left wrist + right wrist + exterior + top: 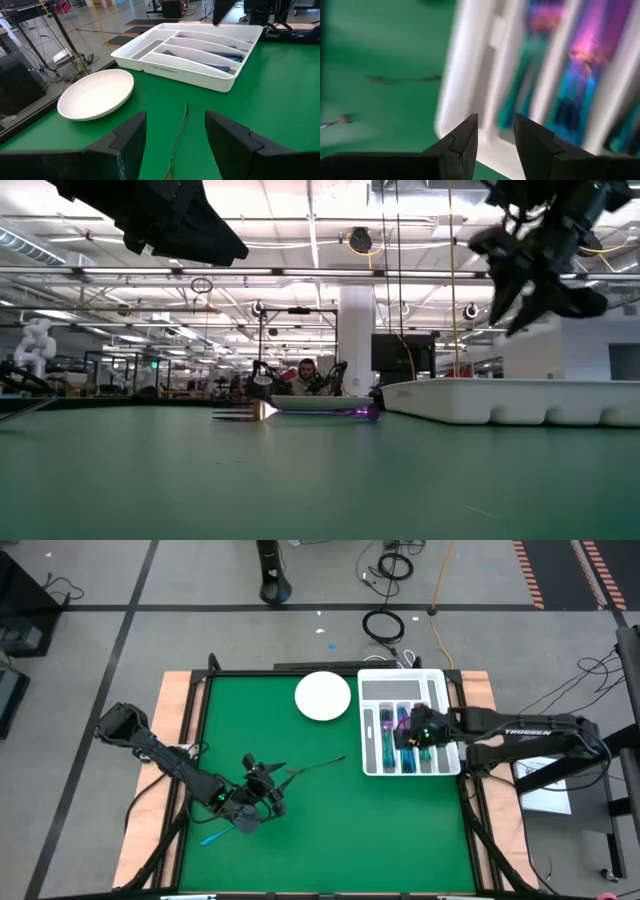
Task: Sort silverware
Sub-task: Put the iridescent fork into the white silverware tray
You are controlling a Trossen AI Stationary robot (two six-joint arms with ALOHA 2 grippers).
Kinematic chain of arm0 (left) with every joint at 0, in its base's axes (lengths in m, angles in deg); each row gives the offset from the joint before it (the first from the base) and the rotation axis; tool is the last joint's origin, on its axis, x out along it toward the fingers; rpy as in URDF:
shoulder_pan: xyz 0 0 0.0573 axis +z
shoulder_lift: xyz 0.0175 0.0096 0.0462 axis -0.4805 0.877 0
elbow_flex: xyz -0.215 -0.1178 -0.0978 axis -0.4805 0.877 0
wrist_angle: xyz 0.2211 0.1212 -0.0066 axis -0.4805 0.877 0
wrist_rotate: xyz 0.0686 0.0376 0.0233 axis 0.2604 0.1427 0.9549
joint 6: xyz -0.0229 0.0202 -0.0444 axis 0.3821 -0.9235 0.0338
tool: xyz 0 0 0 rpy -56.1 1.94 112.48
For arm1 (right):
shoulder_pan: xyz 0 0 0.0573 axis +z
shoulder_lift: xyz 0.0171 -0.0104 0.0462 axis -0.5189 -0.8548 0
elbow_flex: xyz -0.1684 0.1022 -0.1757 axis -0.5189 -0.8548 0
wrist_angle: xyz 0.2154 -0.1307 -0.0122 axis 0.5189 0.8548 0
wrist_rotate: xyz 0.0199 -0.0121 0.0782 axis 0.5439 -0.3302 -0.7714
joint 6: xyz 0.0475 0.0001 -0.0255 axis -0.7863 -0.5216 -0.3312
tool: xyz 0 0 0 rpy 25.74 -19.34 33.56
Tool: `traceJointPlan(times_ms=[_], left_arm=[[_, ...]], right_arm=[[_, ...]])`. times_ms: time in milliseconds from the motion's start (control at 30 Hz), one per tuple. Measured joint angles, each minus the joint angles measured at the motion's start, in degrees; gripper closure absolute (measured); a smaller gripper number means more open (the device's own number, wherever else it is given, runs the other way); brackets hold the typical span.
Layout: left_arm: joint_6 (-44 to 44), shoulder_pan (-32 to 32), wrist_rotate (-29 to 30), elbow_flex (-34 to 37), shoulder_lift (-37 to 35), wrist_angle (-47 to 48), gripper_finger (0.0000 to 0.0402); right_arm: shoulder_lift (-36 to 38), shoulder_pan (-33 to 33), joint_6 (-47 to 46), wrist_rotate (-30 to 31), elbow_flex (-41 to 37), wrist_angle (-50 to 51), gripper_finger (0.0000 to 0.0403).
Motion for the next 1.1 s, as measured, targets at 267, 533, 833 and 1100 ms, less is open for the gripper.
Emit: traceJointPlan(times_ms=[267,533,833,1100], left_arm=[[-2.81,0.0,-9.73,0.0,-0.26,0.14,0.0198],[-1.17,0.01,-29.03,-0.02,-4.47,1.41,0.0198],[16.78,-0.23,-46.95,-10.37,-7.5,29.81,0.0198],[32.81,-4.02,-54.02,-11.76,-6.43,46.14,0.0198]], right_arm=[[-3.05,3.36,13.42,2.03,8.89,-9.14,0.0289],[-9.78,10.1,24.66,1.92,9.83,-22.39,0.0289],[-19.39,16.82,34.25,1.92,9.83,-36.09,0.0289],[-26.99,21.97,41.76,1.92,9.83,-48.2,0.0289]])
